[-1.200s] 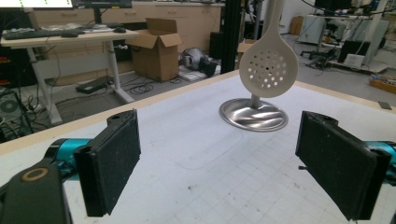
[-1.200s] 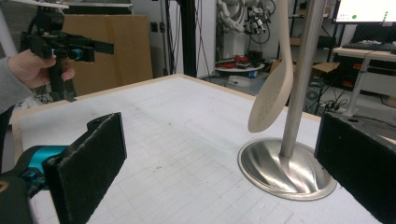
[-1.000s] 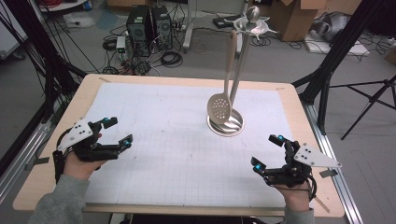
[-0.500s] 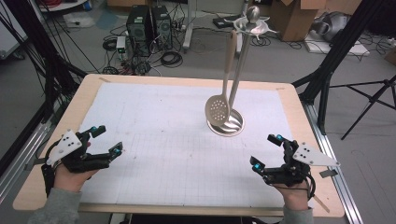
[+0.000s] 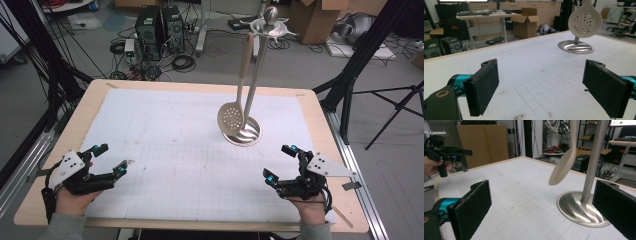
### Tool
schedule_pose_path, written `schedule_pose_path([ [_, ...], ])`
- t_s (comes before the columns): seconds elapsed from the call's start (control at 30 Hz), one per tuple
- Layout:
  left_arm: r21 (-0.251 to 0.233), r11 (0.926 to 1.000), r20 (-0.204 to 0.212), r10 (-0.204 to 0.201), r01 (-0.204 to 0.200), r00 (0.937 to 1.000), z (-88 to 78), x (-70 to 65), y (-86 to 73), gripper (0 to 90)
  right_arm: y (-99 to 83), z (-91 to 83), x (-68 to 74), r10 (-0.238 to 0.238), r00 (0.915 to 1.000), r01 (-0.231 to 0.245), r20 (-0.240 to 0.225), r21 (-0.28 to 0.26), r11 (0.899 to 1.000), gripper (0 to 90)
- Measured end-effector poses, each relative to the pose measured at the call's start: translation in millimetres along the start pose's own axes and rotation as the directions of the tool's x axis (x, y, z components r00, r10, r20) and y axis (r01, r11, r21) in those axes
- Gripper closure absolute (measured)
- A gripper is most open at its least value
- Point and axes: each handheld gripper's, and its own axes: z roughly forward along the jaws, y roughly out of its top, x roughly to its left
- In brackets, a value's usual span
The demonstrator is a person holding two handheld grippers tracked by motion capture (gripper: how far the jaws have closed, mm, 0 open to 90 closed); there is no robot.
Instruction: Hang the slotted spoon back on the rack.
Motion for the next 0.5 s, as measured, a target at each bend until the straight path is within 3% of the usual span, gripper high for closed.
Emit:
schedule_pose_path([
  [0.13,-0.002,1.0,-0.027,-0.008,0.008,0.9996,-3.1,0.7,-5.7,14.0,-0.3,0.0,0.7,0.003,1.0,-0.003,0.003,0.0,1.0,1.1],
  [0.5,-0.025,0.9995,-0.055,-0.018,0.017,0.9983,-21.1,2.0,-7.1,14.0,-1.2,-9.6,-3.9,0.019,0.9994,-0.018,0.029,-0.017,1.0,1.1],
])
